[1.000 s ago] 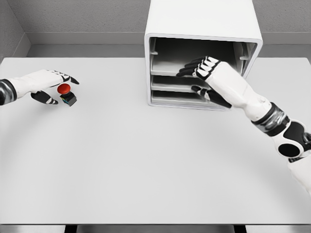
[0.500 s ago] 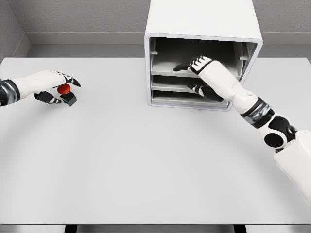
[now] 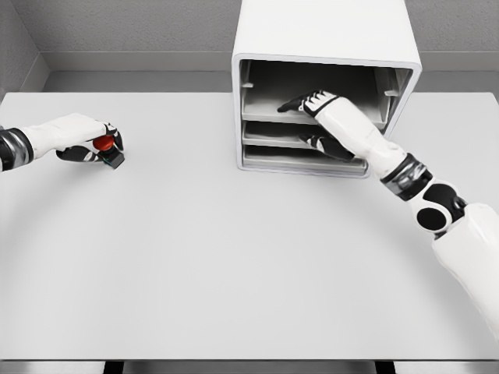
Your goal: Slide open multi-storey tabletop storage cabinets and put open load switch and slide close multi-storey tabletop storage cabinets
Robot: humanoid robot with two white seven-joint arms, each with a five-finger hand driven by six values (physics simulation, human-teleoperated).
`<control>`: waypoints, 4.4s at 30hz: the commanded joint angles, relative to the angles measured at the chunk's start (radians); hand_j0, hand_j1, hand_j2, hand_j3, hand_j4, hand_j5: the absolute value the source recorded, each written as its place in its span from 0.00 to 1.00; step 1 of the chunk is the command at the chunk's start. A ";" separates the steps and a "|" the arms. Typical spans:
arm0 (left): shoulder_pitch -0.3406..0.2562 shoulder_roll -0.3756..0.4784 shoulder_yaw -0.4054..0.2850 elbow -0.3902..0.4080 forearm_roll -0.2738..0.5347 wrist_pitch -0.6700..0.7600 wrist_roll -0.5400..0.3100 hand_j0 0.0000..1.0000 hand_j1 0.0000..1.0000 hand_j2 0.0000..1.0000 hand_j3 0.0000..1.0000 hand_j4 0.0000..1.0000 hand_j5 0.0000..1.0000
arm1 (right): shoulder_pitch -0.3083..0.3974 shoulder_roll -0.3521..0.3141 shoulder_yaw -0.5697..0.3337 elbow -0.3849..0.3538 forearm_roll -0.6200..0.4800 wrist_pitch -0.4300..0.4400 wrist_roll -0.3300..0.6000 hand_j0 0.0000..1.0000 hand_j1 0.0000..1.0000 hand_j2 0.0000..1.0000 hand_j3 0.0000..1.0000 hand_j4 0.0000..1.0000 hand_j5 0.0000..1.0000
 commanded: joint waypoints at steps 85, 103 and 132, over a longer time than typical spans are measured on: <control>0.216 0.037 0.147 -0.546 0.246 0.002 0.000 0.37 0.37 0.37 0.37 0.37 0.37 | 0.245 -0.128 -0.088 -0.244 0.018 0.000 -0.002 0.78 0.78 0.78 0.78 0.78 0.78; 0.230 0.017 0.151 -0.622 0.268 0.002 0.000 0.37 0.37 0.37 0.37 0.37 0.37 | 0.328 -0.210 -0.111 -0.385 0.004 0.000 -0.007 0.78 0.78 0.78 0.78 0.78 0.78; 0.210 -0.177 0.148 -0.679 0.261 0.002 0.000 0.37 0.37 0.37 0.37 0.37 0.37 | 0.436 -0.285 -0.458 -0.250 -0.134 0.000 -0.002 0.44 0.44 0.44 0.44 0.44 0.44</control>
